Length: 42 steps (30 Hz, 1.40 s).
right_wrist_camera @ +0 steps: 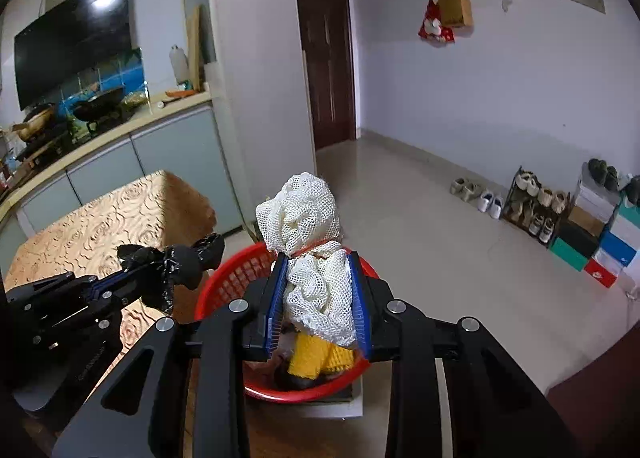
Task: Collect trash
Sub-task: 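Lift the black bag and white mesh bag and carry both over the wastebasket, then open the left gripper over the basket while the right gripper releases the mesh bag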
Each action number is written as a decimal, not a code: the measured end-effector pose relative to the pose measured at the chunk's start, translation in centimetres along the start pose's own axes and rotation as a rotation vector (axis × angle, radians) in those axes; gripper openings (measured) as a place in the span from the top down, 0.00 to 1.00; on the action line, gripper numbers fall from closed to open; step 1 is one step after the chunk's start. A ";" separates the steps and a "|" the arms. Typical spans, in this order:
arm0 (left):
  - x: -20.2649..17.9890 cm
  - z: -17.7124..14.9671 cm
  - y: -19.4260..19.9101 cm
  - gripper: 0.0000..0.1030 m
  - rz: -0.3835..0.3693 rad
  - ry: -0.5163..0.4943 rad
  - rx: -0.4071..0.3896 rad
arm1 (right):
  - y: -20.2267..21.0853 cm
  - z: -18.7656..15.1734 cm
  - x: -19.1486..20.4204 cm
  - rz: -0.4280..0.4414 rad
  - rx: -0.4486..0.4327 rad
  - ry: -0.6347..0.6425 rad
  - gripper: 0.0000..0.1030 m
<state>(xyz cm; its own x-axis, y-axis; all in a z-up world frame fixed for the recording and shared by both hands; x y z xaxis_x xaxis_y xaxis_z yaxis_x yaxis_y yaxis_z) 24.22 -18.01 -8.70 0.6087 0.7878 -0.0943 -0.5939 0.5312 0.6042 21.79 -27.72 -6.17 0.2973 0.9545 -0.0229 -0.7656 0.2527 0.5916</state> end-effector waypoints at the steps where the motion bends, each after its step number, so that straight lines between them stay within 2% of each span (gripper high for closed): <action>1: 0.0 0.0 -0.5 0.98 -0.007 0.001 0.010 | -0.5 -0.3 -0.1 -0.003 0.018 0.004 0.72; 12: -0.1 -1.2 -4.3 0.98 -0.050 0.021 0.109 | -5.3 -3.3 -0.1 0.017 0.193 0.003 0.71; 20: 0.1 -1.4 -5.5 0.94 -0.066 0.035 0.138 | -6.6 -4.3 0.2 0.040 0.240 -0.005 0.70; 22: 0.2 -1.5 -5.7 0.88 -0.073 0.042 0.143 | -6.8 -4.4 0.4 0.048 0.243 0.000 0.67; 24: 0.2 -1.5 -5.8 0.71 -0.081 0.048 0.143 | -6.9 -4.4 0.6 0.054 0.245 0.001 0.61; 27: 0.3 -1.2 -5.5 0.54 -0.086 0.056 0.124 | -6.8 -4.2 0.7 0.061 0.236 -0.008 0.51; 29: 0.5 -1.0 -5.3 0.50 -0.087 0.062 0.119 | -6.7 -3.9 0.6 0.062 0.225 -0.011 0.47; 34: 1.5 -0.3 -4.4 0.41 -0.071 0.088 0.092 | -6.1 -3.5 0.5 0.070 0.212 -0.018 0.45; 40: 2.4 0.0 -2.8 0.25 -0.021 0.094 0.058 | -5.4 -3.4 0.4 0.056 0.198 -0.028 0.36; 42: 2.7 0.1 -2.0 0.21 -0.002 0.091 0.047 | -5.1 -3.4 0.2 0.047 0.191 -0.033 0.28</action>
<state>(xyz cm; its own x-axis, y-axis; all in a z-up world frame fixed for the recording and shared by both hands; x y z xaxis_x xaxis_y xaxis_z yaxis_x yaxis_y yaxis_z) 27.08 -17.01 -10.11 0.5583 0.8130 -0.1652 -0.5662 0.5189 0.6404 23.79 -28.23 -11.94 0.2843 0.9582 0.0331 -0.6581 0.1700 0.7335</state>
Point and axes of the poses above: each gripper's, at about its wrist camera, not at the fingertips, and y roughly against the way its jaws point, x to its left, z to its top, the point moved 9 cm from there along -y, roughly the way its jaws point, and after that the axes turned 9 degrees about -z, right-handed, at the moved point
